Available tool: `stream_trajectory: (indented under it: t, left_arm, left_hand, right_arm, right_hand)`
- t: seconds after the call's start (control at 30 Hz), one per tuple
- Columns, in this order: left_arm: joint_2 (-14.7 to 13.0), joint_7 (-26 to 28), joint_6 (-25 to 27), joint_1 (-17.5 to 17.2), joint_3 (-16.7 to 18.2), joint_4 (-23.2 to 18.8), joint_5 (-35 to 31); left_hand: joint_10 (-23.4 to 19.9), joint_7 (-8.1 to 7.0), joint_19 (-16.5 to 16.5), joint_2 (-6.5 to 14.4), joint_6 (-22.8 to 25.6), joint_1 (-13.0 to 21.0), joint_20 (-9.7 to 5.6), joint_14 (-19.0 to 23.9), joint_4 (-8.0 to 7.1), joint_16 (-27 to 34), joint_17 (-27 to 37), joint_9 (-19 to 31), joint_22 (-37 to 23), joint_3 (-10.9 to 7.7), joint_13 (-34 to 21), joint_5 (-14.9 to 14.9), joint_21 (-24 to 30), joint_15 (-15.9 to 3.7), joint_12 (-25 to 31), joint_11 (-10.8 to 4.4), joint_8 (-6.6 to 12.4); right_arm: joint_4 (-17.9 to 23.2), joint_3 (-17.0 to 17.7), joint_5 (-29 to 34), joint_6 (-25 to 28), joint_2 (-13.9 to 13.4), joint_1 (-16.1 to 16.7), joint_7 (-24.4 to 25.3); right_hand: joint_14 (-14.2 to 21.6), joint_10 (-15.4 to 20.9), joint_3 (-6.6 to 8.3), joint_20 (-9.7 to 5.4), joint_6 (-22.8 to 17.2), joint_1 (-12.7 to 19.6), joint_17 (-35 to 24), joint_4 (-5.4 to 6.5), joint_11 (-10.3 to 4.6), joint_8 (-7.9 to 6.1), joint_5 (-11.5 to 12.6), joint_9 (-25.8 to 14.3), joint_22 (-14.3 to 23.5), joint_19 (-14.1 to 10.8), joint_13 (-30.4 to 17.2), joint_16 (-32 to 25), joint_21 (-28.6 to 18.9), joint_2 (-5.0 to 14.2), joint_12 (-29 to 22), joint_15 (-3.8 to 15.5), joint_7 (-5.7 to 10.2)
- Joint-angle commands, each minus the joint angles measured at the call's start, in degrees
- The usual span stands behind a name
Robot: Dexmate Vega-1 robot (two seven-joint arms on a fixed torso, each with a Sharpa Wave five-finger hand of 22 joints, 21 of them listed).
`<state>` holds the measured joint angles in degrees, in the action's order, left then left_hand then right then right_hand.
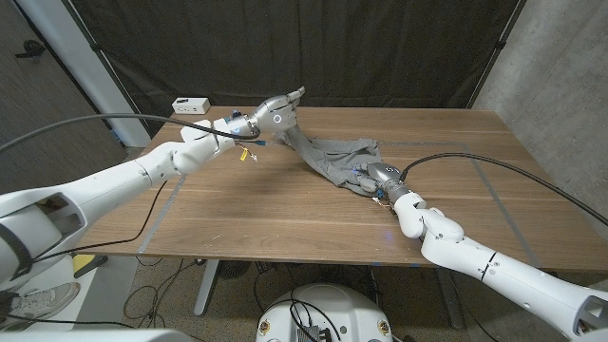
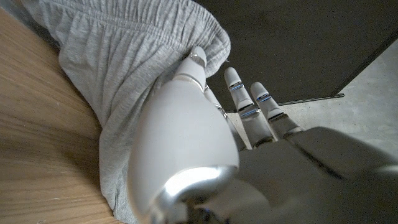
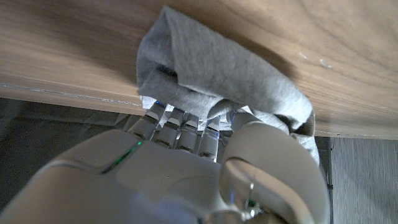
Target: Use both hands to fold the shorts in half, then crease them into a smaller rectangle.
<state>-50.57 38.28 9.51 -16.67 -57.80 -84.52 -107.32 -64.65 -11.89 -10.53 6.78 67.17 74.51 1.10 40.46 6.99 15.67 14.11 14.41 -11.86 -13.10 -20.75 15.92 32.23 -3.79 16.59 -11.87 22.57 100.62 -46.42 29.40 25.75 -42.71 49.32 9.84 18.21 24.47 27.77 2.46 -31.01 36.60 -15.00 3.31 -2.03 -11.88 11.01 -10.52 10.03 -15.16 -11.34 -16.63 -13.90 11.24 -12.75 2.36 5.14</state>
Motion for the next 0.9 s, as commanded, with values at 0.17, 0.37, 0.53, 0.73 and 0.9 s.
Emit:
stream_trajectory:
  t: [0.17, 0.37, 0.53, 0.73, 0.9]
  left_arm:
    - [0.86, 5.18, -1.88, 5.35, -2.68, 0.79, -2.49]
    - [1.07, 6.36, -2.69, 6.92, -3.26, 0.28, -3.22]
    - [1.44, 7.48, -3.32, 8.12, -3.86, 0.05, -4.0]
    - [2.15, 8.27, -3.85, 9.36, -4.63, 0.17, -4.78]
    - [3.13, 8.87, -3.98, 10.56, -5.37, 0.66, -5.45]
  left_hand:
    - [-0.02, 0.01, -0.55, -0.6, -0.32, 0.03, -0.27, 0.06, -0.25, -0.24, 0.15, 0.31, -0.12, 0.25, -0.08, 0.69, 0.33, -9.59, -0.1, 0.11, 0.31]
    - [0.02, 0.0, -0.58, -0.6, -0.4, 0.03, -0.34, 0.05, -0.29, -0.28, 0.14, 0.39, -0.13, 0.29, -0.09, 0.85, 0.36, -9.61, -0.2, 0.13, 0.41]
    - [0.07, 0.0, -0.62, -0.56, -0.58, 0.06, -0.34, 0.12, -0.35, -0.3, 0.14, 0.5, -0.13, 0.31, -0.1, 1.09, 0.4, -9.63, -0.35, 0.1, 0.53]
    - [0.09, 0.0, -0.62, -0.58, -0.72, 0.07, -0.43, 0.12, -0.39, -0.33, 0.14, 0.58, -0.13, 0.36, -0.11, 1.25, 0.42, -9.62, -0.47, 0.1, 0.62]
    - [0.09, 0.01, -0.62, -0.58, -0.89, 0.04, -0.43, 0.11, -0.49, -0.39, 0.13, 0.72, -0.13, 0.44, -0.13, 1.53, 0.45, -9.62, -0.66, 0.07, 0.81]
  right_arm:
    - [0.1, -0.1, 0.55, -0.39, -0.01, 0.78, 0.57]
    - [-0.04, -0.42, 0.96, -0.83, -0.06, 0.89, 0.47]
    - [-0.14, -0.18, 0.46, -1.62, -0.07, 1.15, 0.48]
    - [-0.29, -0.48, 1.03, -2.11, -0.32, 1.14, 0.21]
    - [-0.87, -0.84, 1.25, -2.91, -0.04, 1.02, 0.03]
  right_hand:
    - [0.52, 0.47, 0.39, 0.08, -0.62, 0.74, -0.34, -0.4, -0.26, -0.01, -0.17, -0.33, 0.21, -0.59, -0.22, -0.63, 0.1, 0.22, -0.11, 4.04, -0.13]
    - [0.46, 0.54, 0.43, 0.11, -0.71, 0.77, -0.42, -0.45, -0.28, 0.02, -0.23, -0.34, 0.22, -0.58, -0.22, -0.69, 0.16, 0.21, -0.08, 4.06, -0.13]
    - [0.42, 0.52, 0.48, 0.1, -0.74, 0.81, -0.49, -0.49, -0.29, 0.07, -0.26, -0.34, 0.22, -0.57, -0.23, -0.75, 0.21, 0.23, -0.02, 4.08, -0.07]
    - [0.37, 0.64, 0.55, 0.08, -0.76, 0.86, -0.57, -0.54, -0.43, 0.12, -0.29, -0.35, 0.22, -0.54, -0.23, -0.81, 0.28, 0.26, -0.01, 4.14, -0.1]
    - [0.35, 0.63, 0.58, 0.07, -0.81, 0.88, -0.64, -0.56, -0.37, 0.15, -0.32, -0.36, 0.23, -0.54, -0.24, -0.88, 0.33, 0.25, 0.04, 4.1, -0.08]
